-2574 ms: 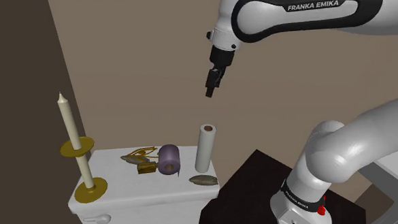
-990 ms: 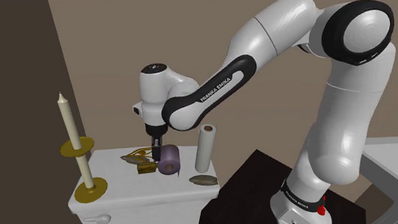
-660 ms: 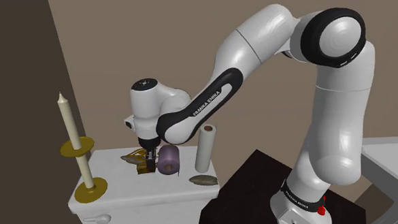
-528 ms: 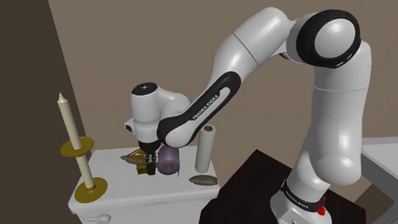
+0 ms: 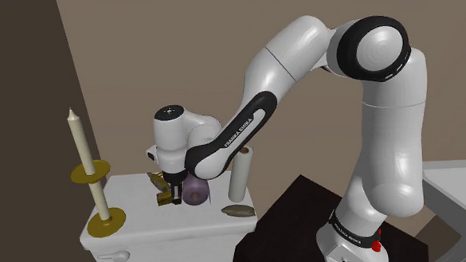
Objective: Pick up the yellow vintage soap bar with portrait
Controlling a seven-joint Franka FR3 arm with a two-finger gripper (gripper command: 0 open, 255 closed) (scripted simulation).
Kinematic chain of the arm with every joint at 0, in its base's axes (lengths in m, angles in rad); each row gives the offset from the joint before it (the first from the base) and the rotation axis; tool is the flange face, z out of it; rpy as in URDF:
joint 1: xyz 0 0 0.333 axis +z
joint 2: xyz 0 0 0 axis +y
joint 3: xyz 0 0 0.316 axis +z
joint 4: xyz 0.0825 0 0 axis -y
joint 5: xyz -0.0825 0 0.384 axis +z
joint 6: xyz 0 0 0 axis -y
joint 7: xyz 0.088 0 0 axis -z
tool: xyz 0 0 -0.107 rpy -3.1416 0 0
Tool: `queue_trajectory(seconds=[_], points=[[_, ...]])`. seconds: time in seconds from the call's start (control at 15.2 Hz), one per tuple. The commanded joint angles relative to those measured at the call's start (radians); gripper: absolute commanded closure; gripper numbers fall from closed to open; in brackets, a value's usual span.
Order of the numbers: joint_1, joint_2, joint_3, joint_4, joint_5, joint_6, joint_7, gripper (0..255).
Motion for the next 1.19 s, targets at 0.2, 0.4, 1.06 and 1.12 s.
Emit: queue_trajectory(seconds=[0.2, 0.4, 1.06, 1.12], points=[[0.000, 0.001, 0.000, 0.000, 0.000, 0.000, 0.000, 255], [0.000, 0.001, -0.001, -0.002, -0.001, 0.003, 0.001, 255], [-0.025, -0.103, 0.035, 0.009, 0.079, -0.100, -0.064, 255], [-0.027, -0.112, 0.038, 0.011, 0.087, -0.110, -0.071, 255]])
